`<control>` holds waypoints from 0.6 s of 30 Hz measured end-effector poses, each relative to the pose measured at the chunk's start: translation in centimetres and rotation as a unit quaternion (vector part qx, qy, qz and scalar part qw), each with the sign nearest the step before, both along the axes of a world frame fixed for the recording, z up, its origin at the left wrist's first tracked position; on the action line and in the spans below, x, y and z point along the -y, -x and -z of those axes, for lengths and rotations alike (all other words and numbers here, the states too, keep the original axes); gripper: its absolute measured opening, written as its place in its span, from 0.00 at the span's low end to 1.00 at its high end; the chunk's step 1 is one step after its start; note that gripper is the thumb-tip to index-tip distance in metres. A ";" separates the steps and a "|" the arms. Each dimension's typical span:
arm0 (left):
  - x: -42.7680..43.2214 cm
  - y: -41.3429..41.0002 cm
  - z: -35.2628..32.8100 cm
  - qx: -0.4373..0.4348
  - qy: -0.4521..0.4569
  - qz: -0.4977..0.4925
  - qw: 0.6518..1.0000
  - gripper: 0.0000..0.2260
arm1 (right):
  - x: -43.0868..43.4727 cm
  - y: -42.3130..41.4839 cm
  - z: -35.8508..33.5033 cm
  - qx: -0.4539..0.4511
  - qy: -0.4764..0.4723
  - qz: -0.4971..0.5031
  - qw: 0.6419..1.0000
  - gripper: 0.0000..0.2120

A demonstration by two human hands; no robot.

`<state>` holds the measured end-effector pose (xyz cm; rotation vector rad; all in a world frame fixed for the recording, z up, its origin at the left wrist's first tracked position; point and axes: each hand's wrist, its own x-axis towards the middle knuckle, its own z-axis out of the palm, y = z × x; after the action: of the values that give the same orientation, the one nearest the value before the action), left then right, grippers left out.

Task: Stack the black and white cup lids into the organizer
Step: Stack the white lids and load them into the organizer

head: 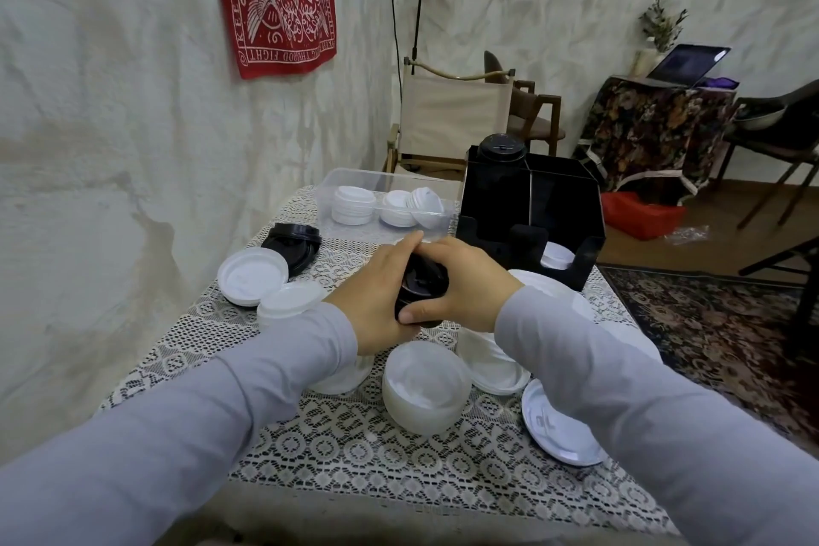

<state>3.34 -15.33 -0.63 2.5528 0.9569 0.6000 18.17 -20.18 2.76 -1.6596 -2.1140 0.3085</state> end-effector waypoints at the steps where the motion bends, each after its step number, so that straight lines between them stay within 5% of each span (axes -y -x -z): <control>1: 0.0 -0.1 -0.1 -0.010 0.000 0.001 1.000 0.48 | -0.1 -0.1 0.1 -0.006 -0.003 0.006 1.000 0.29; 18: -1.0 -6.1 -2.8 -0.010 -0.019 0.012 1.000 0.43 | -1.8 -4.7 -1.1 0.032 0.021 0.062 0.997 0.42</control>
<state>9.41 -14.33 2.13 2.6047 0.9294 0.5924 22.87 -18.41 3.88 -1.8394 -2.0513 0.2655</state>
